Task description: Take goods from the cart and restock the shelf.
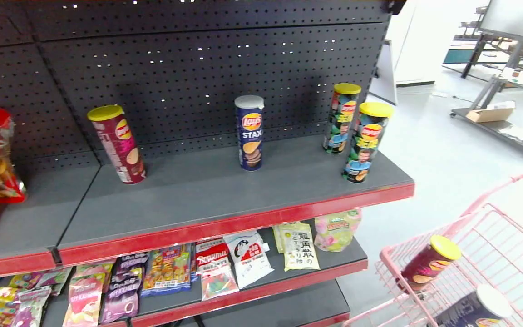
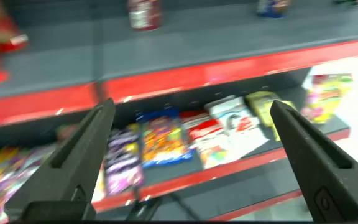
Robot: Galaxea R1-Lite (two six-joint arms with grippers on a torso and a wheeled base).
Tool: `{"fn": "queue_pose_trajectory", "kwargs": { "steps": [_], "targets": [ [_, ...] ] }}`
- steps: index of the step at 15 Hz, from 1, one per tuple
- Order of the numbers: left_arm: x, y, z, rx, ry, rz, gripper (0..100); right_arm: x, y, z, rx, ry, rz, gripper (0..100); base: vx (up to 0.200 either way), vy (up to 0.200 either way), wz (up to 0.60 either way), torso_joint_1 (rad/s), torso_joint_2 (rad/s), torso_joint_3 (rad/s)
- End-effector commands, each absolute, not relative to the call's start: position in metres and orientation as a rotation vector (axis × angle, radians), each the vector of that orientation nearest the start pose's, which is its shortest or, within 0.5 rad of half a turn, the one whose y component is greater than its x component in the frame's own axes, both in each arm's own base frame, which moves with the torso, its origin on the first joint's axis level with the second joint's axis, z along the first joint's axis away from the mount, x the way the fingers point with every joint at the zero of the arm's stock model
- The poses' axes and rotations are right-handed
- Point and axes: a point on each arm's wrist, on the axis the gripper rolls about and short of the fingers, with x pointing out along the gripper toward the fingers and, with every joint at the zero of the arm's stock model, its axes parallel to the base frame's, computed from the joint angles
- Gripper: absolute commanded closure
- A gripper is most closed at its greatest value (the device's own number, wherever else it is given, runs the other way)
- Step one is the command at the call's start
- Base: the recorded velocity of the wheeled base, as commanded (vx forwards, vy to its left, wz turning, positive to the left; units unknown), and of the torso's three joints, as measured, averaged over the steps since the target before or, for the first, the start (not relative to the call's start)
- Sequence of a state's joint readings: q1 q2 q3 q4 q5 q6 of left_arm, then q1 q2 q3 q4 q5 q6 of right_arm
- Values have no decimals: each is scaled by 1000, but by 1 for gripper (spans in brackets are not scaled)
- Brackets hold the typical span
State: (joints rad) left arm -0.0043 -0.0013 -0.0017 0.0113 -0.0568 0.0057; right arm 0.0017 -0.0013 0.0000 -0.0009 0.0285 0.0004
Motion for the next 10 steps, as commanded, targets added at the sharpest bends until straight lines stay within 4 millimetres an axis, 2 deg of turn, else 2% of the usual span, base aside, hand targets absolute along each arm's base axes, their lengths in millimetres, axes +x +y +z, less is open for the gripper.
{"fn": "queue_pose_trajectory", "kwargs": {
  "steps": [1,9,10],
  "targets": [
    [-23,-1,75,6,9,-61,0,-23,1,76,2,-2,31,0,0,0,-600,-2,-2,7],
    [-23,-1,75,6,11,-61,0,-23,1,76,5,-1,31,0,0,0,-600,1,1,-1],
    [-23,-1,75,6,9,-61,0,-23,1,76,2,-2,31,0,0,0,0,0,0,0]
  ]
}}
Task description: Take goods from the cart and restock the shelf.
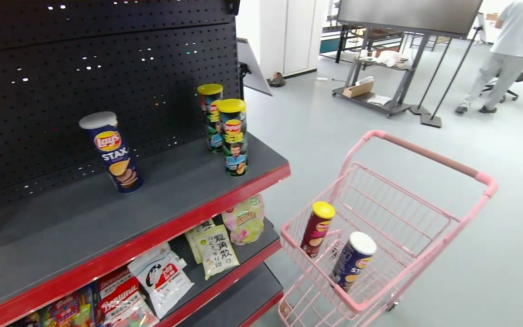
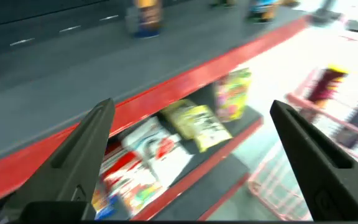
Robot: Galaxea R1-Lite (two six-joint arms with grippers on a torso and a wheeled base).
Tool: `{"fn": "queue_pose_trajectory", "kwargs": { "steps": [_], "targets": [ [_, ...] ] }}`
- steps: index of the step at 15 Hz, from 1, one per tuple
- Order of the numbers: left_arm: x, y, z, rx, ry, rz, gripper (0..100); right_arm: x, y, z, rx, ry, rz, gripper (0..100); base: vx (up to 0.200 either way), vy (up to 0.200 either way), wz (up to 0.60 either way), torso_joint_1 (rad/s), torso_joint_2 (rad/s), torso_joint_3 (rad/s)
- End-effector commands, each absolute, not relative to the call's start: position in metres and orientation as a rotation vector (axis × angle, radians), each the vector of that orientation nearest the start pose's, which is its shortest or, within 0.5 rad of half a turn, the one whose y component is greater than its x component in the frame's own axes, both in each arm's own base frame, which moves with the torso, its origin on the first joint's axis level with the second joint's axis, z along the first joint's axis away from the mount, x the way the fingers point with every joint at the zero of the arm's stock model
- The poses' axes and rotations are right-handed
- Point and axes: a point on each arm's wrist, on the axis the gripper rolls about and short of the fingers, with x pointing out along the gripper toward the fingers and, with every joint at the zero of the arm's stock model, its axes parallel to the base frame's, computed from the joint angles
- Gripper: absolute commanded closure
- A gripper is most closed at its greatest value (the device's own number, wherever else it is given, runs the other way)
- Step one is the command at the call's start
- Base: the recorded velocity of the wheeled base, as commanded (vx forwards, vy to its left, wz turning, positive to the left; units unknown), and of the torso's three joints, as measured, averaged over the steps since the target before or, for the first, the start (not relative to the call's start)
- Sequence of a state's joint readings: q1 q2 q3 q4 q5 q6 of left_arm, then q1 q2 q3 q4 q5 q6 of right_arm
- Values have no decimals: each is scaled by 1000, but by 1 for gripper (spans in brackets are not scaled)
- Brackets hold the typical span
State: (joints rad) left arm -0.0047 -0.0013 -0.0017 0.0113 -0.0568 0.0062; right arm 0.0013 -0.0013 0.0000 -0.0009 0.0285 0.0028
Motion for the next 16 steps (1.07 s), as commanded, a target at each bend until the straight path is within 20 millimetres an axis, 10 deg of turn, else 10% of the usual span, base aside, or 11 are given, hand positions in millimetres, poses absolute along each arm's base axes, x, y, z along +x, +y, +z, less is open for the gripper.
{"fn": "queue_pose_trajectory", "kwargs": {
  "steps": [1,16],
  "targets": [
    [-23,-1,75,6,9,-61,0,-23,1,76,2,-2,31,0,0,0,0,0,0,0],
    [-23,-1,75,4,9,-61,0,-23,1,76,6,-1,29,0,0,0,0,-112,259,152]
  ]
}}
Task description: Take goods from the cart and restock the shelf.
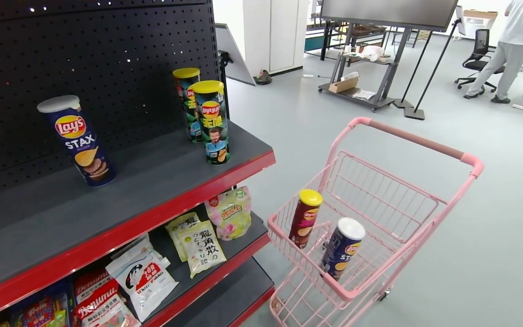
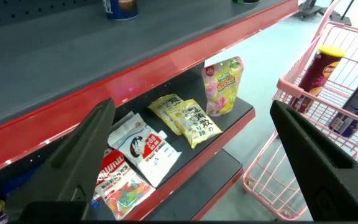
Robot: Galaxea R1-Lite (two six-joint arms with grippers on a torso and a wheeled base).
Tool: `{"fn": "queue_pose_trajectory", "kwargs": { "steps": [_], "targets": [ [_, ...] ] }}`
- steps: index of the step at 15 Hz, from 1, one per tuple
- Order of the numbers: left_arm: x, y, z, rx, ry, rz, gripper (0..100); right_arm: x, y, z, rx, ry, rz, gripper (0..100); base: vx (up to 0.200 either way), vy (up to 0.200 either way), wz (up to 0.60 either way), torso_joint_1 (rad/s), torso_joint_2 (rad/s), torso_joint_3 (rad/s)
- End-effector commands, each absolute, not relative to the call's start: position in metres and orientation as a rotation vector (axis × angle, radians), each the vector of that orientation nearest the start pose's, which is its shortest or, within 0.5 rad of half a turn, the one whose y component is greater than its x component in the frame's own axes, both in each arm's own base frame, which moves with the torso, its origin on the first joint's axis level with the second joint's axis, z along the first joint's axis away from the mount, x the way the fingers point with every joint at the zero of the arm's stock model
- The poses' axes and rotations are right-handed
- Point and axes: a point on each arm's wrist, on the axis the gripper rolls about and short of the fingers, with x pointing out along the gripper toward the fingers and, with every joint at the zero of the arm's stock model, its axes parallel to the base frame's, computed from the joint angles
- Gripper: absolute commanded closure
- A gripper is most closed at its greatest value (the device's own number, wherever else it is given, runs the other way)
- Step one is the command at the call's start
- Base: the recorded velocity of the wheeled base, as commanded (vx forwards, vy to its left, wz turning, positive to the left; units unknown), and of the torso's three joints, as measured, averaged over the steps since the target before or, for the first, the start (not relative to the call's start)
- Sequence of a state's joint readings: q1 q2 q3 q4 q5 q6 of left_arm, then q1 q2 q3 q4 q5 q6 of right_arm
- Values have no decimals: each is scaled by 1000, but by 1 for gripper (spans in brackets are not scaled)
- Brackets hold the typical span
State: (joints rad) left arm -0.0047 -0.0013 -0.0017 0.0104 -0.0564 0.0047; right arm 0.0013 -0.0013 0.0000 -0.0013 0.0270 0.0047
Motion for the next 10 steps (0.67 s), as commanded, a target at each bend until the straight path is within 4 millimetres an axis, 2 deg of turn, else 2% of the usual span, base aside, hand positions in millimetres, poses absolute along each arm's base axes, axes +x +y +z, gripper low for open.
{"fn": "queue_pose_trajectory", "kwargs": {
  "steps": [1,10],
  "targets": [
    [-23,-1,75,4,9,-61,0,-23,1,76,5,-1,29,0,0,0,0,-134,354,198],
    [-23,-1,75,4,9,-61,0,-23,0,76,3,-1,25,0,0,0,0,-148,378,228]
  ]
}}
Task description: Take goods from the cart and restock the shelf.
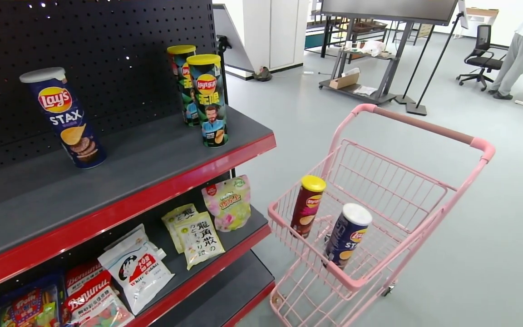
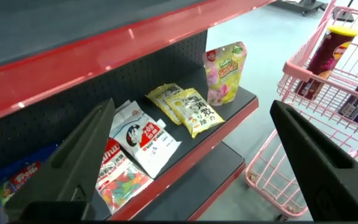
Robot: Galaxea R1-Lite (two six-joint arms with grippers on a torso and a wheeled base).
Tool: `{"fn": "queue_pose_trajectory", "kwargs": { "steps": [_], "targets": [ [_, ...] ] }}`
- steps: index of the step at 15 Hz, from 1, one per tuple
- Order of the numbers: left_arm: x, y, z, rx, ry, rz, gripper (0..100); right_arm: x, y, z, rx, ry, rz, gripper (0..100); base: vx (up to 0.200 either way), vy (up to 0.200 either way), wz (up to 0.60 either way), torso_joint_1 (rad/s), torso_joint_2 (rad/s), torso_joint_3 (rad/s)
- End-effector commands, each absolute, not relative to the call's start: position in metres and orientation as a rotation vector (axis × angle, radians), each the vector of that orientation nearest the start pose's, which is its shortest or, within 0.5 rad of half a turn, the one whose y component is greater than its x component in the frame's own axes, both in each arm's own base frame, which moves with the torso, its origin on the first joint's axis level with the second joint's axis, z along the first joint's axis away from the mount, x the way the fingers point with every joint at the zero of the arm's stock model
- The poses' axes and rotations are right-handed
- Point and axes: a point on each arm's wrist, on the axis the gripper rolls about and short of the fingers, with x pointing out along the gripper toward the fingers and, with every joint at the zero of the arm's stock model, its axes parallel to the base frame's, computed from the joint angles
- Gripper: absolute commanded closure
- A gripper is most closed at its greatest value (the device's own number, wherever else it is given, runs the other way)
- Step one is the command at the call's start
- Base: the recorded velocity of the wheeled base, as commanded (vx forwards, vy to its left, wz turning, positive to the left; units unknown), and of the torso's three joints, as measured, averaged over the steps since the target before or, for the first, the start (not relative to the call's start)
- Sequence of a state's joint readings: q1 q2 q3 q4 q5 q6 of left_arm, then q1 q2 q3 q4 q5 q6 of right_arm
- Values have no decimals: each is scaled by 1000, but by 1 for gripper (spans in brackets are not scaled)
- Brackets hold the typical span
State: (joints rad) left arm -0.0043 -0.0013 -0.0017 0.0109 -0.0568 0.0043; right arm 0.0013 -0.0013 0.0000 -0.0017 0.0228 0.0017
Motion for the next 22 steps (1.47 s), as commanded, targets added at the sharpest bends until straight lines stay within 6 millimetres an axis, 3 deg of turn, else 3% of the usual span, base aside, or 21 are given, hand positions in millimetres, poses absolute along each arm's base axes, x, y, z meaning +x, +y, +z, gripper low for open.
{"fn": "queue_pose_trajectory", "kwargs": {
  "steps": [1,6,9,10,11,12,13,15,17,19,22],
  "targets": [
    [-23,-1,75,4,9,-61,0,-23,0,76,3,-1,25,0,0,0,0,-173,471,295],
    [-23,-1,75,4,9,-61,0,-23,1,76,-1,8,31,0,0,0,0,-144,396,258],
    [-23,-1,75,4,11,-61,0,-13,0,79,-19,135,43,0,0,0,0,-18,50,32],
    [-23,-1,75,6,9,-61,0,-7,1,108,-3,132,77,0,0,0,0,0,0,0],
    [-23,-1,75,6,9,-61,0,30,3,183,117,175,94,0,0,0,0,0,0,0],
    [-23,-1,75,6,11,-61,0,57,6,215,201,205,129,0,0,0,0,0,0,0],
    [-23,-1,75,6,11,-61,0,78,12,211,131,293,242,0,0,0,0,0,0,0],
    [-23,-1,75,6,11,-61,0,126,19,192,106,460,270,0,0,0,0,0,0,0],
    [-23,-1,75,6,9,-61,0,186,28,161,108,480,296,0,0,0,0,0,0,0],
    [-23,-1,75,6,11,-61,0,214,32,133,100,485,302,0,0,0,0,0,0,0],
    [-23,-1,75,6,9,-61,0,240,36,109,99,521,305,0,0,0,0,0,0,0]
  ]
}}
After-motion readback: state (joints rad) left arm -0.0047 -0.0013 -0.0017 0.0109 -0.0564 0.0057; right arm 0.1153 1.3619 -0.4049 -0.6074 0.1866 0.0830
